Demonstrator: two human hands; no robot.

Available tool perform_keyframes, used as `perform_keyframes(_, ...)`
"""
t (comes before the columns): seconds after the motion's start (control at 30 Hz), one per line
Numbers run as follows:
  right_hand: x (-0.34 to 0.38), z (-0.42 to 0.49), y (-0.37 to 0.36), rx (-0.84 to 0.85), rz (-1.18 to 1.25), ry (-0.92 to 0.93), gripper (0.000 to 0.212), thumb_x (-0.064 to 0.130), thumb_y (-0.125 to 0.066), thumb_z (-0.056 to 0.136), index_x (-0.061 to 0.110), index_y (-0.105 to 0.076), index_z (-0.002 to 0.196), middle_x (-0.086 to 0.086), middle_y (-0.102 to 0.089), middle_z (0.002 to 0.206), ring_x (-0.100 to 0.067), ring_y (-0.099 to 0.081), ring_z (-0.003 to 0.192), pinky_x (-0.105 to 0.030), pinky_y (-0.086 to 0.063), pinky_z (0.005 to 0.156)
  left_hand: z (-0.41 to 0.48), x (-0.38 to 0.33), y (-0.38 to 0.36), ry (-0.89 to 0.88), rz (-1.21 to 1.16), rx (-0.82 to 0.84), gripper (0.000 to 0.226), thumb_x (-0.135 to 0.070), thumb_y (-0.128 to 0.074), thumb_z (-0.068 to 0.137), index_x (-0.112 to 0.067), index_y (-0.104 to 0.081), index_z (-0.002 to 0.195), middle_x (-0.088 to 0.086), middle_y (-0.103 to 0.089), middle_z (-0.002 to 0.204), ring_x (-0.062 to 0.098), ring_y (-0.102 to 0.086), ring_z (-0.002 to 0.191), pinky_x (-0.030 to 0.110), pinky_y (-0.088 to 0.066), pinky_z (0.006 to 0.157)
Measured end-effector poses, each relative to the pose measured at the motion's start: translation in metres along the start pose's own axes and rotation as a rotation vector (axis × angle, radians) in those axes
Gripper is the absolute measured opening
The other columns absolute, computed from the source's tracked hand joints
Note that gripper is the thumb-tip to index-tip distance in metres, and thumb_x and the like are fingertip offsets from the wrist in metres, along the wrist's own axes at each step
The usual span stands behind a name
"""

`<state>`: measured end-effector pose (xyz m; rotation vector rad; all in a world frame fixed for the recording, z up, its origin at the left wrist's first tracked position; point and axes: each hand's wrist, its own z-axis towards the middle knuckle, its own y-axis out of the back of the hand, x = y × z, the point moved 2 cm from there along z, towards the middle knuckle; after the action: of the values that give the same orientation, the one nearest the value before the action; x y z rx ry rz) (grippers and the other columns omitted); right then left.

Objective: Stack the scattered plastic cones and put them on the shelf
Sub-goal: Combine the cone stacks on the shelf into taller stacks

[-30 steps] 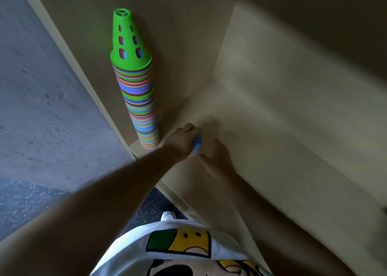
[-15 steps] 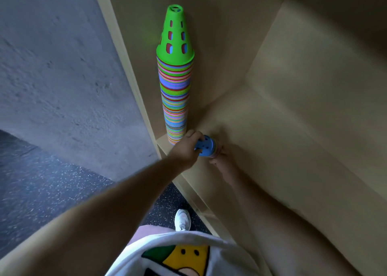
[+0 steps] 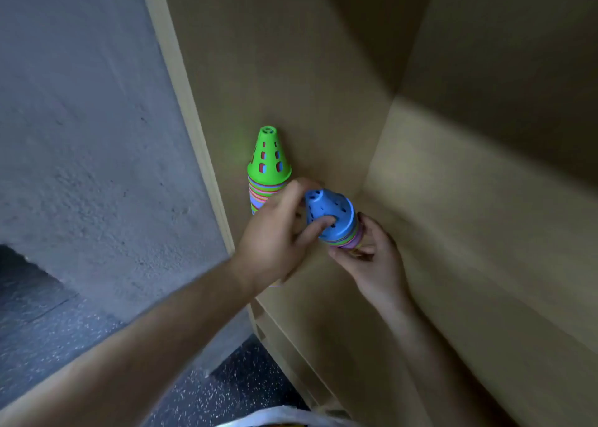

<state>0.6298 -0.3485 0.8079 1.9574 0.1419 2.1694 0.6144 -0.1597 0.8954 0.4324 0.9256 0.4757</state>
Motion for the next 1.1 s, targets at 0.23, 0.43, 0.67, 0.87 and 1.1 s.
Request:
perform_keyframes(0.23, 0.138, 0.028, -0.01, 0.042, 0.163, 0.198, 0.059, 0.021, -0.092, 0.068, 0.028, -0.064, 0.119, 0.015, -0.072, 0.107, -0.007, -0.07, 0.084, -0.024, -0.055, 0.073, 0.085, -0.068, 0.092, -0.302, 0.133, -0.125, 0.043, -0.016, -0.072, 0.095, -0.004, -0.059, 0.135, 0.006, -0.049, 0.136, 0.004, -0.052, 0.11, 0.011, -0.042, 0.092)
perform_keyframes(0.43, 0.19, 0.059, -0.042, 0.118, 0.25, 0.26, 0.043, 0.021, -0.089, 0.071, 0.035, -0.065, 0.104, 0.016, -0.075, 0.095, -0.009, -0.071, 0.091, -0.028, -0.057, 0.08, 0.135, -0.088, 0.141, -0.338, 0.3, -0.141, 0.05, -0.018, -0.069, 0.094, -0.009, -0.055, 0.141, -0.005, -0.046, 0.13, -0.001, -0.047, 0.102, 0.01, -0.044, 0.086)
perform_keyframes(0.67, 0.185, 0.085, -0.07, 0.181, 0.244, 0.234, 0.03, 0.028, -0.086, 0.072, 0.035, -0.072, 0.098, 0.003, -0.077, 0.095, -0.021, -0.073, 0.094, -0.05, -0.057, 0.091, 0.158, -0.067, 0.143, -0.255, 0.425, -0.122, 0.047, -0.016, -0.069, 0.092, -0.01, -0.056, 0.137, 0.006, -0.055, 0.131, 0.014, -0.055, 0.1, 0.027, -0.049, 0.087)
perform_keyframes(0.87, 0.125, 0.086, -0.081, 0.065, -0.142, 0.197, 0.05, 0.068, -0.076, 0.059, 0.036, -0.067, 0.096, 0.02, -0.072, 0.086, -0.011, -0.067, 0.093, -0.041, -0.054, 0.086, 0.126, -0.01, 0.104, -0.133, 0.396, -0.014, 0.053, -0.011, -0.067, 0.089, -0.007, -0.055, 0.14, 0.01, -0.055, 0.14, 0.028, -0.056, 0.126, 0.029, -0.043, 0.105)
perform_keyframes(1.1, 0.112, 0.085, -0.086, 0.129, -0.088, 0.177, 0.049, 0.066, -0.077, 0.057, 0.048, -0.059, 0.098, 0.02, -0.07, 0.102, 0.005, -0.063, 0.097, -0.031, -0.053, 0.091, 0.112, 0.002, 0.095, -0.143, 0.414, -0.051, 0.065, -0.021, -0.066, 0.09, -0.003, -0.047, 0.15, 0.017, -0.043, 0.157, 0.031, -0.042, 0.146, 0.042, -0.036, 0.119)
